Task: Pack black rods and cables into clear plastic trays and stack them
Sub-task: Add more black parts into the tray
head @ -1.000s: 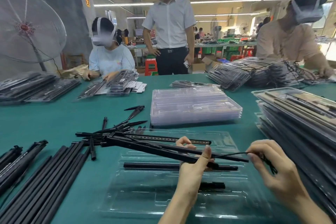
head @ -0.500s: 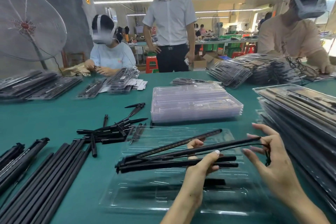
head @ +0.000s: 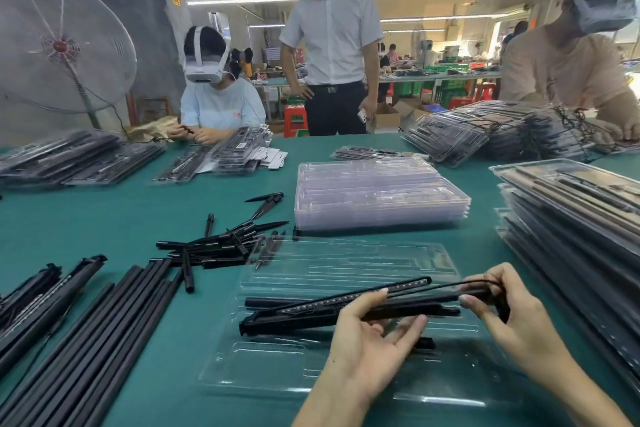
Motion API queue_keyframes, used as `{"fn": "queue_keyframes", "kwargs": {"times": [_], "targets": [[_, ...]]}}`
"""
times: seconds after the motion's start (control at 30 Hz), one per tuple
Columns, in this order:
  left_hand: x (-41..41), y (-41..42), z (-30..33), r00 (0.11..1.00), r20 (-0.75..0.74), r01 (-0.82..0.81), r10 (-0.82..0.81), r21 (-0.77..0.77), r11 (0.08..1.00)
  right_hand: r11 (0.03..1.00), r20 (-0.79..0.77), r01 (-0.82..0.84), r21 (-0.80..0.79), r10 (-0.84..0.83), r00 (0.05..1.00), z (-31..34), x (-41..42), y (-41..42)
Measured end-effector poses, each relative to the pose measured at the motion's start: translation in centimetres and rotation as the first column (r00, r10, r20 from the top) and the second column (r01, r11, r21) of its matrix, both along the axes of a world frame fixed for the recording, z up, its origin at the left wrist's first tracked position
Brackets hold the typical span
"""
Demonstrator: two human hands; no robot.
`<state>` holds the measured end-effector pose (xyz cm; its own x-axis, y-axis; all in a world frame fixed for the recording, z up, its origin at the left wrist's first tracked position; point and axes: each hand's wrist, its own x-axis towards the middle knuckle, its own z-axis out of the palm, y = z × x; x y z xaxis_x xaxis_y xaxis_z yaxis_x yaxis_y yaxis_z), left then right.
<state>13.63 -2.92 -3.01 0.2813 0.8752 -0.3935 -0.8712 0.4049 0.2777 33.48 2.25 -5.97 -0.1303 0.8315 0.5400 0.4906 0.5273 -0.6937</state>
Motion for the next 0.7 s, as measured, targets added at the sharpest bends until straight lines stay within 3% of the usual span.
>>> {"fn": "queue_keyframes", "kwargs": {"times": [0.1,0.2,0.23,0.3,0.33,0.4,0.47,0.53,0.6,0.7], "targets": [[-1.5,-1.7,0.9,1.000,0.007,-0.010,0.010,-0.009,1.000,1.000,0.016,0.002,0.012,-0.002,1.000,0.0,-0.1,-0.2],[-2.9,-3.9,1.9,0.995,-0.097,0.006,0.006,0.123,0.992,1.000,0.012,0.014,0.017,-0.014,1.000,0.1,-0.3,-0.3],[-3.2,-4.5,2.2,0.990,-0.140,0.005,0.021,0.181,0.984,1.000,0.018,0.014,0.017,-0.014,1.000,0.1,-0.4,-0.3],[-4.0,-5.4,2.6,0.927,-0.362,0.038,0.099,0.353,0.935,1.000,0.040,-0.006,0.005,0.006,0.999,-0.1,-0.6,-0.4],[-4.7,-5.6,2.5,0.826,-0.527,0.069,0.199,0.446,0.893,1.000,0.056,-0.019,-0.005,0.019,0.998,-0.2,-0.7,-0.4],[-6.8,-5.1,1.7,0.454,-0.763,0.130,0.459,0.567,0.814,1.000,0.100,-0.023,-0.009,0.024,0.995,-0.5,-0.9,-0.3],[-9.8,-3.8,0.4,0.038,-0.798,0.129,0.601,0.600,0.789,1.000,0.136,-0.019,-0.008,0.020,0.991,-0.6,-1.0,-0.2],[-12.5,-2.6,-0.8,-0.271,-0.745,0.144,0.610,0.595,0.791,0.999,0.138,-0.033,-0.042,0.039,0.990,-0.5,-0.9,-0.2],[-14.3,-1.4,-2.3,-0.459,-0.692,0.245,0.557,0.504,0.828,0.996,0.154,-0.047,-0.082,0.059,0.986,-0.5,-0.6,-0.2],[-15.1,-0.3,-4.6,-0.569,-0.675,0.463,0.469,0.207,0.862,0.991,0.180,-0.055,-0.121,0.076,0.981,-0.5,-0.3,-0.4]]}}
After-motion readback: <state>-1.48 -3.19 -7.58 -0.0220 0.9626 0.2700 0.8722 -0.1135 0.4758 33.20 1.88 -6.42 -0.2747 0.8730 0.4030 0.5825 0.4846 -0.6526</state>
